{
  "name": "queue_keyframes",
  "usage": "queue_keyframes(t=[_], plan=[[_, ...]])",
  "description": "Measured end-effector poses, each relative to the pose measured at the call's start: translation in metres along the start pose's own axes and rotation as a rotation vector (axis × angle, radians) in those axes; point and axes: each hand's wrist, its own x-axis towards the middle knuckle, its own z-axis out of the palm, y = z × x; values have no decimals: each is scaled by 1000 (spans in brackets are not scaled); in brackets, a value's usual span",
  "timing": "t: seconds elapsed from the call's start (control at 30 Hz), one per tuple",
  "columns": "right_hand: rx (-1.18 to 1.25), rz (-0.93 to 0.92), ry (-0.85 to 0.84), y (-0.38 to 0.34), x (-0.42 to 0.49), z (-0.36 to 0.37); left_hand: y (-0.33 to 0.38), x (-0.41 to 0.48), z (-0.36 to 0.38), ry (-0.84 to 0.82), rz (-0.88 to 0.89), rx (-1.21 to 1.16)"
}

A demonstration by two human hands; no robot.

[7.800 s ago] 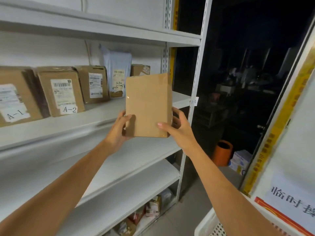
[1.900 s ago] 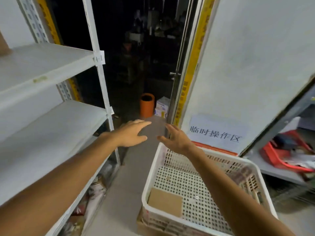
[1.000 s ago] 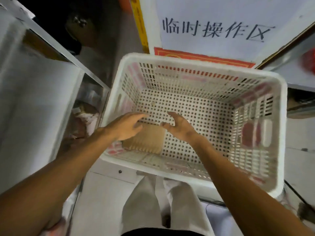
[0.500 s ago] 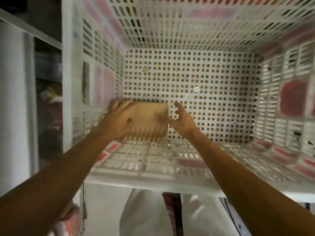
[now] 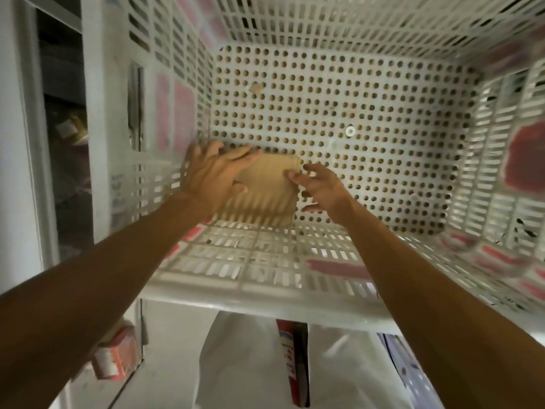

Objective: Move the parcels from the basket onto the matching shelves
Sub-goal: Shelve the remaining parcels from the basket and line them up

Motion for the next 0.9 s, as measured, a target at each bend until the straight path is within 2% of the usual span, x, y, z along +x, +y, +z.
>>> queue_keyframes(t=[0.07, 0.13, 0.3, 0.47, 0.73, 0.83, 0.9], plan=[[8, -4, 8, -2, -1, -2, -4, 4, 0, -11, 40, 58], [-11, -2, -4, -3, -1, -2, -10, 10, -1, -64, 5, 98], [-69, 6, -48, -3, 3, 7, -15, 23, 1, -183, -10, -34], [-170, 42, -152, -2, 0, 11, -10, 25, 1, -216, -22, -87], [-88, 61, -142, -1, -3, 6, -2, 16, -4, -149, -41, -161], [-94, 64, -130, 1, -1, 11, -6, 10, 0, -88, -93, -223], [-54, 77, -126, 2, 0, 18, -7, 6, 6, -111, -122, -269]])
